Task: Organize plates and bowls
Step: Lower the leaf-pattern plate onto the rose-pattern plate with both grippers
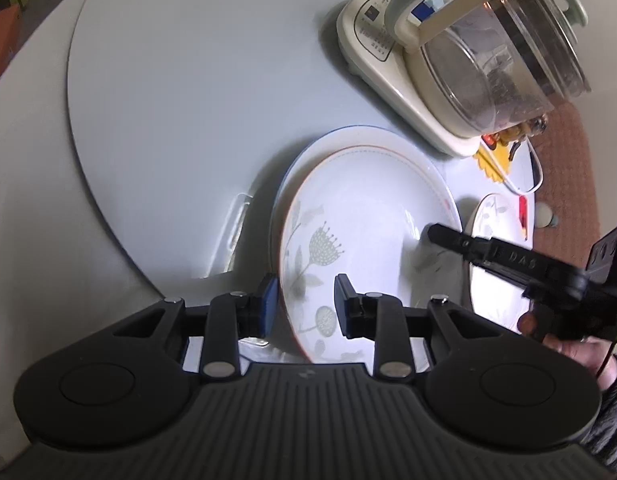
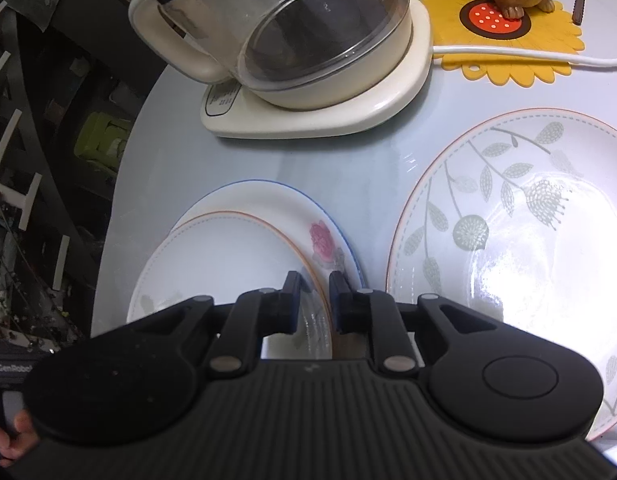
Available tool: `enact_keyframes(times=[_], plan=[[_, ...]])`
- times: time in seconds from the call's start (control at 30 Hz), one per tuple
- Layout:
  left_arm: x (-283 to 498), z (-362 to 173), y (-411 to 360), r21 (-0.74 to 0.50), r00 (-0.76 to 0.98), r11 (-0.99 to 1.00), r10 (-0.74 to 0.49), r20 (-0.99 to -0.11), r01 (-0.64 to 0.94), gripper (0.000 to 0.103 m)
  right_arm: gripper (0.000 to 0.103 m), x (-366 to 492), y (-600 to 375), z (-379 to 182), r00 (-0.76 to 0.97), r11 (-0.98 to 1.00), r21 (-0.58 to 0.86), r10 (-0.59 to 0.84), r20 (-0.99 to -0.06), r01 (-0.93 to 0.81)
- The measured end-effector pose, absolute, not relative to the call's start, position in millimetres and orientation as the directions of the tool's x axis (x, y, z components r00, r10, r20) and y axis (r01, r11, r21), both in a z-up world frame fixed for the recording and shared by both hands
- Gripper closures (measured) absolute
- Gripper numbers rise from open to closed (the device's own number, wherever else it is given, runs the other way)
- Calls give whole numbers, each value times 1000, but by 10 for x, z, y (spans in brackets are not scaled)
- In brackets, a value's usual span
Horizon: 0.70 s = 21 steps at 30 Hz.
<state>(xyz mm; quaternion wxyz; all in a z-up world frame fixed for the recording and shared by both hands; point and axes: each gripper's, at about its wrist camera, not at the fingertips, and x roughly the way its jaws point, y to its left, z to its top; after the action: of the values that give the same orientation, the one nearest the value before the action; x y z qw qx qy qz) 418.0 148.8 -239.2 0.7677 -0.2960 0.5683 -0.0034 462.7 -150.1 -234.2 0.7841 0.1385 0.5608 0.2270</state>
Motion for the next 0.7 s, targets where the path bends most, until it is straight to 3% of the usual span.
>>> enact_keyframes(times=[0.4, 0.7], plan=[[3960, -2237, 1437, -458, 408, 821, -310, -859, -341, 69, 83, 4605, -1431, -2128, 327, 888, 362, 445, -834, -286], [3731, -1628, 1310, -406, 520, 869, -216, -826, -283, 69, 83, 4346, -1497, -1526, 457, 894, 307, 433, -777, -326]])
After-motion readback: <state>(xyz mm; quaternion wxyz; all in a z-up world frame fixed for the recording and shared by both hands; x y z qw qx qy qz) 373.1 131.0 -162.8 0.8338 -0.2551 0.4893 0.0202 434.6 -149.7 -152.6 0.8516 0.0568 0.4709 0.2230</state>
